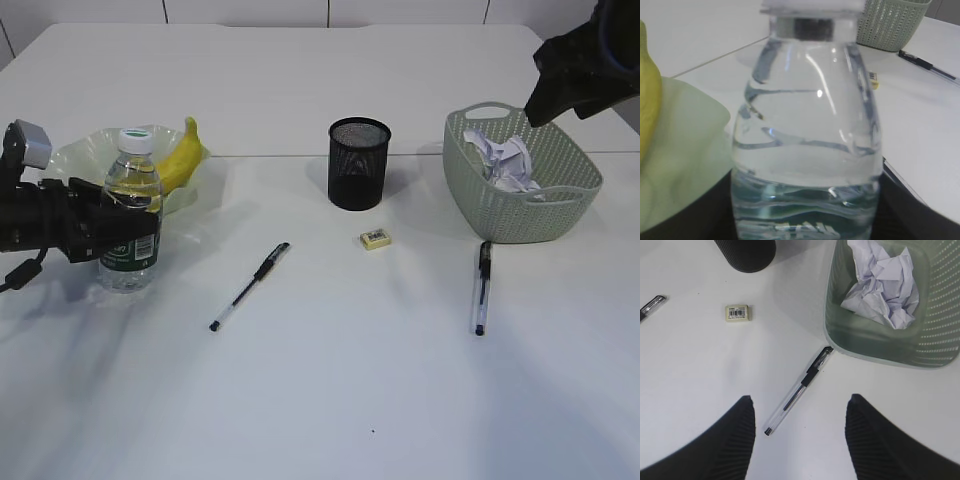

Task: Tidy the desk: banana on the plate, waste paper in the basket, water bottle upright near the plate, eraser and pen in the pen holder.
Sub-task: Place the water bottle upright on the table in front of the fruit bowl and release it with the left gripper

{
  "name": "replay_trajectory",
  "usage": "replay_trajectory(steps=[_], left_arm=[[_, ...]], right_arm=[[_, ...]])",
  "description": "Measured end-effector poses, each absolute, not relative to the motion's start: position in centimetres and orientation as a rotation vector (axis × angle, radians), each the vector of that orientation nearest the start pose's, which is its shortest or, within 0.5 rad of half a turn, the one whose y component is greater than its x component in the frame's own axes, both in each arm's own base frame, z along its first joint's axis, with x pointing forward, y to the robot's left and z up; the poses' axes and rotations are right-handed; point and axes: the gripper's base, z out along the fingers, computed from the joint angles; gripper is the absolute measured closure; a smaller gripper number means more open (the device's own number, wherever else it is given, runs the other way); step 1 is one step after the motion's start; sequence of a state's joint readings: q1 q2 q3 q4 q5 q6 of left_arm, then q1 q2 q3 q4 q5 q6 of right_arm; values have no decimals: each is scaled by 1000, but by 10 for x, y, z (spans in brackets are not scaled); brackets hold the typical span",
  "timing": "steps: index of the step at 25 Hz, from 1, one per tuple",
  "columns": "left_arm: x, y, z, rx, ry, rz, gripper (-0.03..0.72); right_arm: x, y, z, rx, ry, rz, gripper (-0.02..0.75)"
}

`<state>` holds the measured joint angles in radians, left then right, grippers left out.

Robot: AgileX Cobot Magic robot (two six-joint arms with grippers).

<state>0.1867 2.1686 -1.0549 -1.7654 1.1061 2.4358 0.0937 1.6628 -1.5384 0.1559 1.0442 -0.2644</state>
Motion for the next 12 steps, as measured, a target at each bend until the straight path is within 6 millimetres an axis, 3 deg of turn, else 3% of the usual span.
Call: replay_trajectory(steps=[12], left_arm=[[382,-4,105,772,1780,-753,239]], right_arm=[[356,46,334,-411,2604,147,307]])
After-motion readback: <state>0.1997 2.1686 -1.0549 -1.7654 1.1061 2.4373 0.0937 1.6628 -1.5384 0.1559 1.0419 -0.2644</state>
